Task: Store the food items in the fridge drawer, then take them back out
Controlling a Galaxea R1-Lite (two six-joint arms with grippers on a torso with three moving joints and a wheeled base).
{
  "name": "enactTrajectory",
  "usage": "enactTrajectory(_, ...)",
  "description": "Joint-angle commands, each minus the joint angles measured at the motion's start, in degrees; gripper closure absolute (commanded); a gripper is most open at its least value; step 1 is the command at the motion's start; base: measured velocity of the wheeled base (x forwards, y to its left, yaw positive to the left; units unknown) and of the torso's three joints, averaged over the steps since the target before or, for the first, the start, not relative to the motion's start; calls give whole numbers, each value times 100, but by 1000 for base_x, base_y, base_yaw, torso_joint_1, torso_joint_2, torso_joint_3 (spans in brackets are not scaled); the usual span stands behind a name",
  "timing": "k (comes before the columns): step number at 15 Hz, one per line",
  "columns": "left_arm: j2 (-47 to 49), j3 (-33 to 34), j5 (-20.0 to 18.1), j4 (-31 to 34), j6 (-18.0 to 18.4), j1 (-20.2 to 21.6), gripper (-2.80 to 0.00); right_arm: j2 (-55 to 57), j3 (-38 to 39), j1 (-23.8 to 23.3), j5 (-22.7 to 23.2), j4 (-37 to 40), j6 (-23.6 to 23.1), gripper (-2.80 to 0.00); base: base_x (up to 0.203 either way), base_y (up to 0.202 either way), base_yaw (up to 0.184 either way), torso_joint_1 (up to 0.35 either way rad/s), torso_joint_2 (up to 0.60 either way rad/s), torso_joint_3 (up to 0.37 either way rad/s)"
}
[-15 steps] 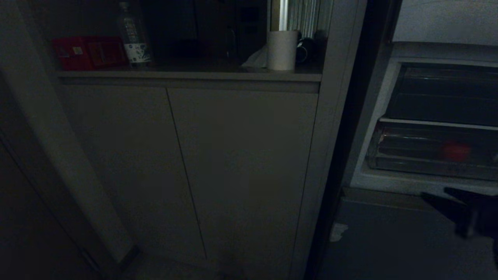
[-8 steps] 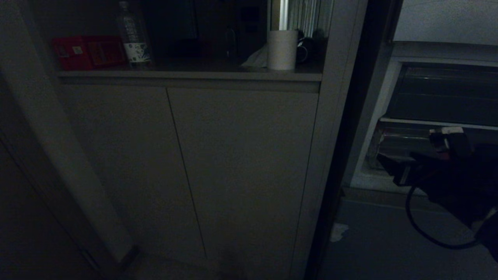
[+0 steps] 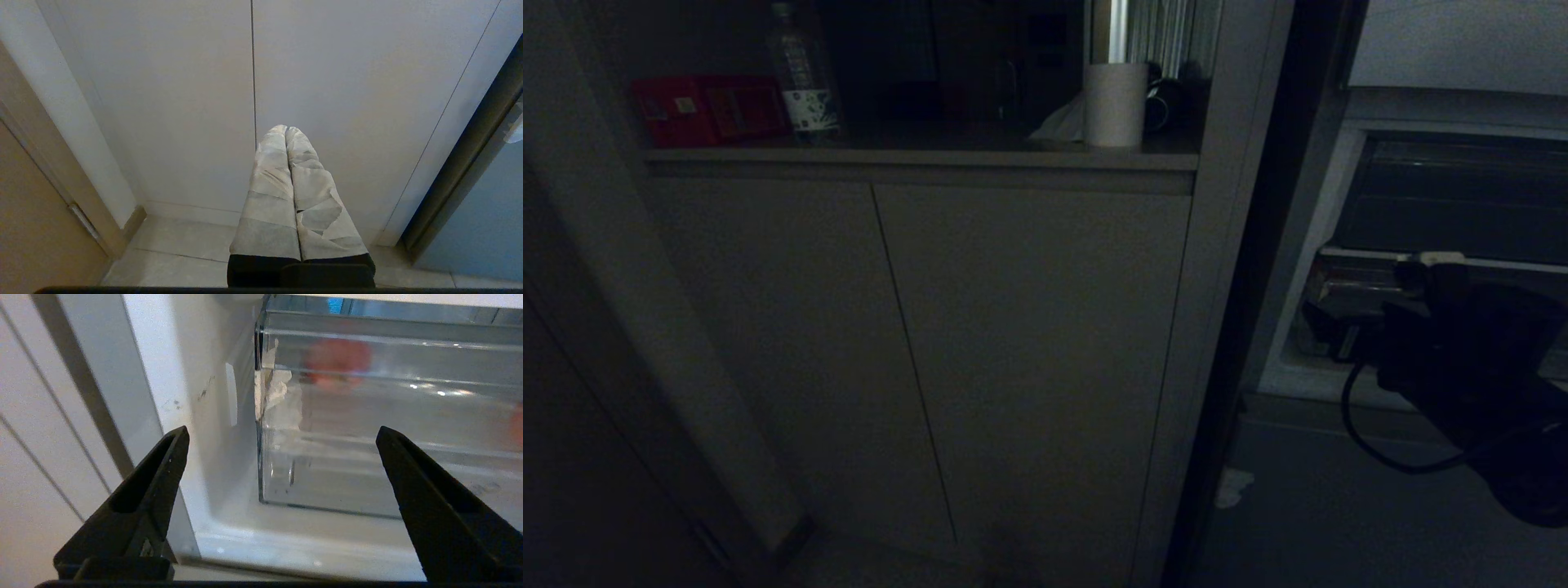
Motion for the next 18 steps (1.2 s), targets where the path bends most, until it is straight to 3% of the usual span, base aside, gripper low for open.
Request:
enactTrajectory(1,0,0,3,1,0,1,0,143,-145,2,-9,-46,1,-280,0,0,0,0,0,0)
enactTrajectory(18,1,0,0,1,0,1,0,222,-355,-86,-273,-51,98,-280,0,0,0,0,0,0)
